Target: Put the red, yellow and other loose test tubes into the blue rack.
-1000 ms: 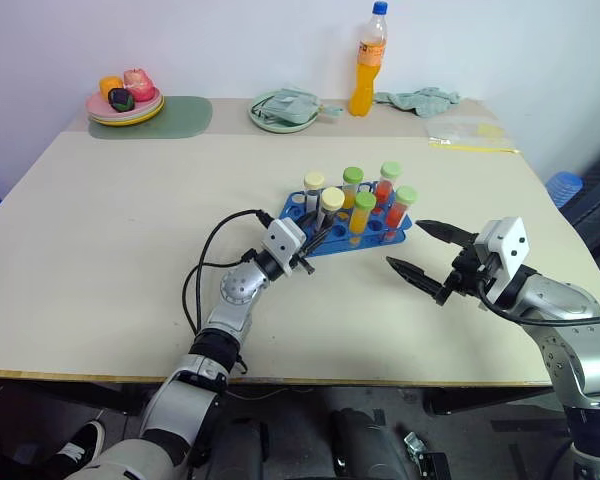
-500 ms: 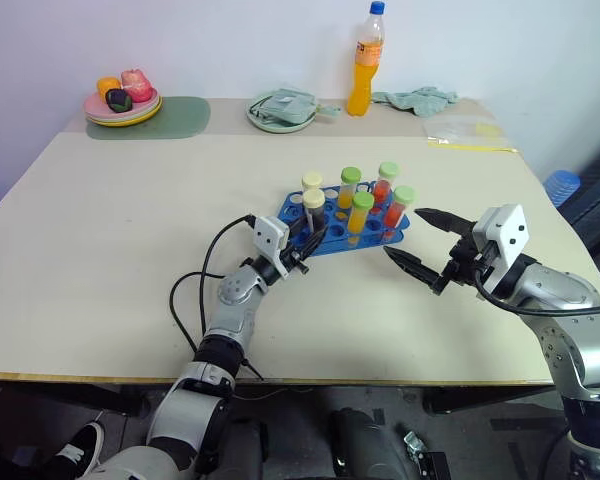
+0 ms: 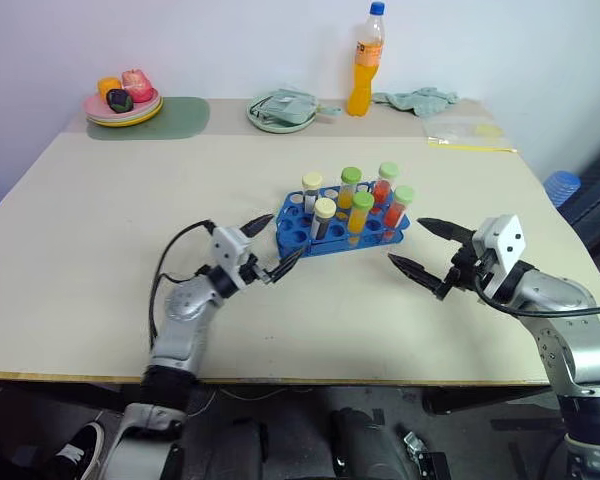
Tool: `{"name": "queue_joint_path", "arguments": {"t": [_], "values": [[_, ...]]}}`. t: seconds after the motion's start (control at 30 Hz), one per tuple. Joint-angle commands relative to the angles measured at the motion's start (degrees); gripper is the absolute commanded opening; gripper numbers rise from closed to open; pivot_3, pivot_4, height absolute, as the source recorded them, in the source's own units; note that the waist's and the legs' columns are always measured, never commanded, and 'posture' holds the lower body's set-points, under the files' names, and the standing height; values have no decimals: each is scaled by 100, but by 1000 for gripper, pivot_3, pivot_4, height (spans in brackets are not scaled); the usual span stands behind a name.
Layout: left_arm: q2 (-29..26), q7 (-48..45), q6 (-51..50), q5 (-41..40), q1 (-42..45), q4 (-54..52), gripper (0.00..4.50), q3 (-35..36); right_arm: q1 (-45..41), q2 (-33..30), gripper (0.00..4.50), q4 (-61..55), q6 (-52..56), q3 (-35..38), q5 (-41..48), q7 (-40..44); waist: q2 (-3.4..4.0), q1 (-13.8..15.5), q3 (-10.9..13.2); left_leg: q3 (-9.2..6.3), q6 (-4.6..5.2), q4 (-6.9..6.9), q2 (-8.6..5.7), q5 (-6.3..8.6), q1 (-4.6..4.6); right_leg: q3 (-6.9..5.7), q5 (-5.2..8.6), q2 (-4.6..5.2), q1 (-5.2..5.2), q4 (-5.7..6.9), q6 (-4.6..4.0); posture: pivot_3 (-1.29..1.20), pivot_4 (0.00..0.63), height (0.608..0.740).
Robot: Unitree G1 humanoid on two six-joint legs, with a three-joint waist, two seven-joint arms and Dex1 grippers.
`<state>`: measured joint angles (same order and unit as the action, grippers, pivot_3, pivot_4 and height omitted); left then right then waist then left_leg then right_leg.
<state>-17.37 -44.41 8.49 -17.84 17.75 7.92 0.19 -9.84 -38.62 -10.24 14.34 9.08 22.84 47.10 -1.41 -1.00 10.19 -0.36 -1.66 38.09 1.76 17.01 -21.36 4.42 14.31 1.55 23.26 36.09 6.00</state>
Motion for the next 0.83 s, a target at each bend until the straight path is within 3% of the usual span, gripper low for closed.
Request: {"name": "queue_joint_path", "arguments": {"t": [0.03,0.17,0.33,0.83], "values": [[-421,-277,-418,-473,-122,-623,4441,341,-81,-70,4500,108,-262,100,-21,166,0,4,0,0,0,0,0,0,0,-1,0,0,0,0,0,0,150,740],[-1382,-1253,-607,-904,-348,-1018,4441,617,34,-248,4500,205,-281,270,172,556,3,2,1,1,0,0,2,0,-2,-2,8,0,2,-3,-13,0,150,740],[-1972,-1946,-501,-1085,-292,-625,4441,933,433,-567,4500,326,-359,600,275,978,4,33,1,4,1,-1,1,0,-2,-4,12,4,-2,-9,-22,0,150,740],[-1912,-2509,-461,-1176,-430,-306,4441,963,773,-822,4500,-334,206,918,377,813,4,9,1,7,1,-1,3,1,-1,0,13,2,2,-6,-22,0,150,740]]}}
